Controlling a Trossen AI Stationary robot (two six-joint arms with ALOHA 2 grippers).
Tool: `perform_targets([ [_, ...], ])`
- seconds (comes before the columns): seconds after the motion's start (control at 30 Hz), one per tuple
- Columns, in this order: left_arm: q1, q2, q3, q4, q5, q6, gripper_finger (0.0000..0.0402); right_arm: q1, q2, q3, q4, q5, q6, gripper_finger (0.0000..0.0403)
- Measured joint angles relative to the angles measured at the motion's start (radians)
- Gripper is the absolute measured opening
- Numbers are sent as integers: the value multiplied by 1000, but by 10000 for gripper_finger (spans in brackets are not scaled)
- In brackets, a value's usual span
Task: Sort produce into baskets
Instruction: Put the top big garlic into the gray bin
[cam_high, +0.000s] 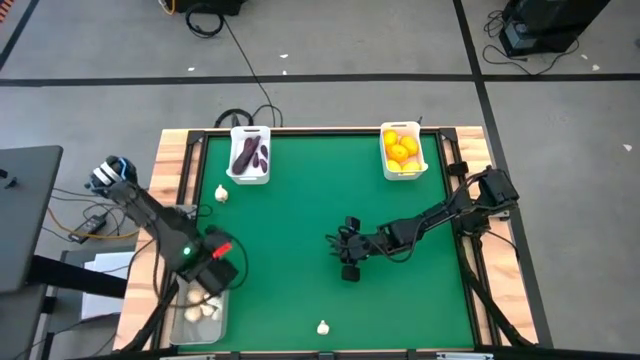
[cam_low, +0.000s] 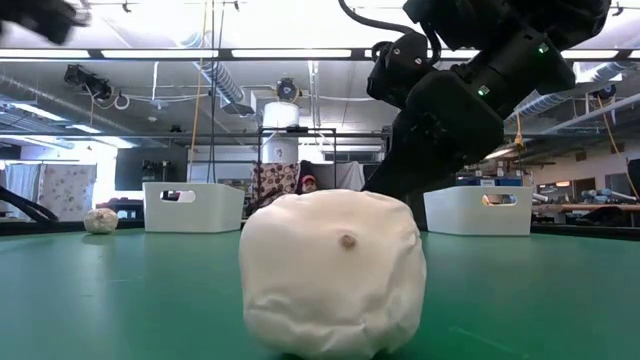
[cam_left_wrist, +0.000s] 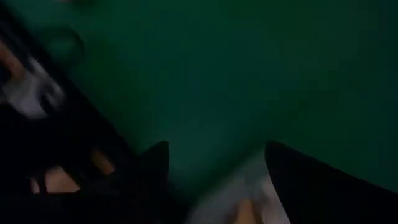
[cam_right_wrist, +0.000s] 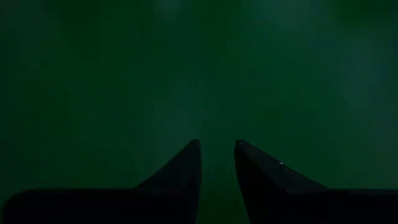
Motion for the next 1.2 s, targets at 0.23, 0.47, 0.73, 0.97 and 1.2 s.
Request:
perform_targets([
  [0.23, 246, -30, 0, -186, -115, 164, 272, -22, 0, 0, 14, -29, -7, 110],
  [0.47, 604, -30, 0, -86, -233, 493, 272, -47, 0, 0, 14, -56, -9, 110],
  [0.73, 906, -31, -24, 29, -250, 779, 269, -47, 0, 0, -3, -81, -35, 110],
  [0.97, 1072, -46, -229, 197, -184, 852, 270, -24, 0, 0, -97, -73, -33, 110],
  [1.2, 1146, -54, -342, 311, -169, 891, 334, -9, 0, -21, -102, -47, -16, 110],
])
